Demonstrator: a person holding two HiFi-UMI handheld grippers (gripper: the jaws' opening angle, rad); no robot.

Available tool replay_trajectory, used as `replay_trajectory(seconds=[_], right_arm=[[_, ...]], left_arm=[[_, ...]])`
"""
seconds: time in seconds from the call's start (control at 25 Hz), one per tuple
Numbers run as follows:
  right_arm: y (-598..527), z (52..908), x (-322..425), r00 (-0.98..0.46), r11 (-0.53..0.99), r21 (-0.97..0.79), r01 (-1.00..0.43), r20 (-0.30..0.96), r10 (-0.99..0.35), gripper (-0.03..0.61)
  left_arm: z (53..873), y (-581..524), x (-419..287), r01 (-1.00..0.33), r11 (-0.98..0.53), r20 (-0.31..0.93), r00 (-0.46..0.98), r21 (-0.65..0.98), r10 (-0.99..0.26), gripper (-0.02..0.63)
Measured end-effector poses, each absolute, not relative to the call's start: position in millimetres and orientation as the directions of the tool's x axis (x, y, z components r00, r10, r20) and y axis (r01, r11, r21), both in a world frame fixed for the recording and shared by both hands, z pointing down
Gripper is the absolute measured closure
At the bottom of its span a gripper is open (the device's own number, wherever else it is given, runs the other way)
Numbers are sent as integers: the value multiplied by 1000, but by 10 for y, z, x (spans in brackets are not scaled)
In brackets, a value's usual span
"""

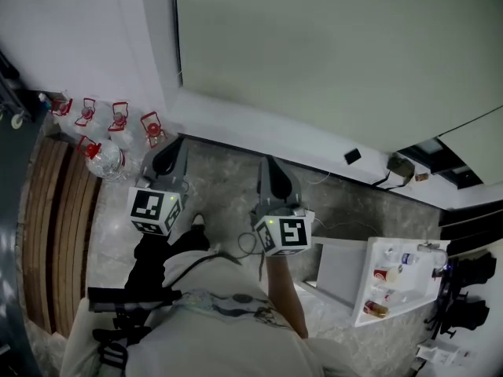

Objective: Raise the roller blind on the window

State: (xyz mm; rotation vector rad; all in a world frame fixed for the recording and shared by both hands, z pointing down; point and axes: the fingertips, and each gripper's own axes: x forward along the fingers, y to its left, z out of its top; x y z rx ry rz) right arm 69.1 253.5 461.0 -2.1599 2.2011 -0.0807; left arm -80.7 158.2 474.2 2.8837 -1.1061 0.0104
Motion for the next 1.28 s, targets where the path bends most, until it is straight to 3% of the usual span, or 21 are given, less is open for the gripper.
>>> replay_trajectory(seconds=[0.52, 1.28], right_arm=[[1593, 4651, 748, -20, 17, -78, -997, 39, -999, 577], [-230, 4361, 931, -428, 428, -47, -902, -27, -904, 577]], left_arm=[[4855, 766, -779, -642, -761, 47, 766, 93, -641, 615], [4750, -715, -265, -758, -633, 61, 647, 156, -760, 615]])
